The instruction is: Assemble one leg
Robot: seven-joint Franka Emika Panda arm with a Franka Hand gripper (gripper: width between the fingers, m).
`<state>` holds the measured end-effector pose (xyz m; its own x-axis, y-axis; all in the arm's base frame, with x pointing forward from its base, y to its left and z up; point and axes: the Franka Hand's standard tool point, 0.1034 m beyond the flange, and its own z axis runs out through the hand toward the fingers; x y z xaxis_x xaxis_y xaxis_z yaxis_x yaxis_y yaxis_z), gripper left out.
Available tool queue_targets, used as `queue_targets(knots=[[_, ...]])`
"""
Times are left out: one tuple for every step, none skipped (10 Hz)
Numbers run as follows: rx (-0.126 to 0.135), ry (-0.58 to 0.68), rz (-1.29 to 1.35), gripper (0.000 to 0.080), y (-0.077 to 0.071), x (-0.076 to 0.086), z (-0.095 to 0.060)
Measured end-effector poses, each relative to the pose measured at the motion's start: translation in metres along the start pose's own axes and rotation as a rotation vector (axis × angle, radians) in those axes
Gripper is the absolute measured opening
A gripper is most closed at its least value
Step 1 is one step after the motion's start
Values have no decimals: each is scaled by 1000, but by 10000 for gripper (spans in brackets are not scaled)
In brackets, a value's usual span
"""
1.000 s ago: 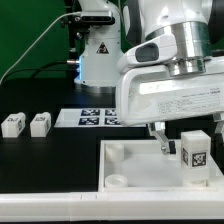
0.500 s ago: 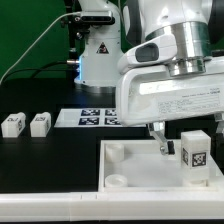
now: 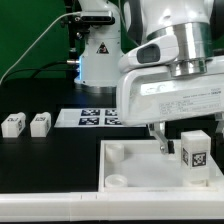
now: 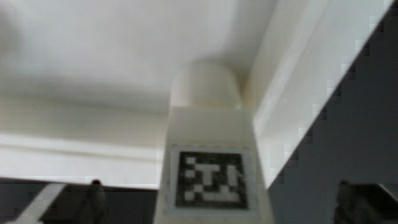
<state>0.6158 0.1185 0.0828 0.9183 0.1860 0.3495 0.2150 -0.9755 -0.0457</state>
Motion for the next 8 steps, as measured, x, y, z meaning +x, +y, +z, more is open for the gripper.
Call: queue_targets(knots=[[0, 2, -1, 649, 0, 8, -9], [11, -78, -2, 649, -2, 4, -7], [25, -191, -1, 649, -2, 2, -10], [36, -289, 1, 649, 0, 4, -12], [46, -365, 1, 649, 0, 3, -10], [56, -432, 2, 649, 0, 1, -7], [70, -531, 2, 649, 0, -4, -6], [76, -557, 4, 649, 1, 1, -1]])
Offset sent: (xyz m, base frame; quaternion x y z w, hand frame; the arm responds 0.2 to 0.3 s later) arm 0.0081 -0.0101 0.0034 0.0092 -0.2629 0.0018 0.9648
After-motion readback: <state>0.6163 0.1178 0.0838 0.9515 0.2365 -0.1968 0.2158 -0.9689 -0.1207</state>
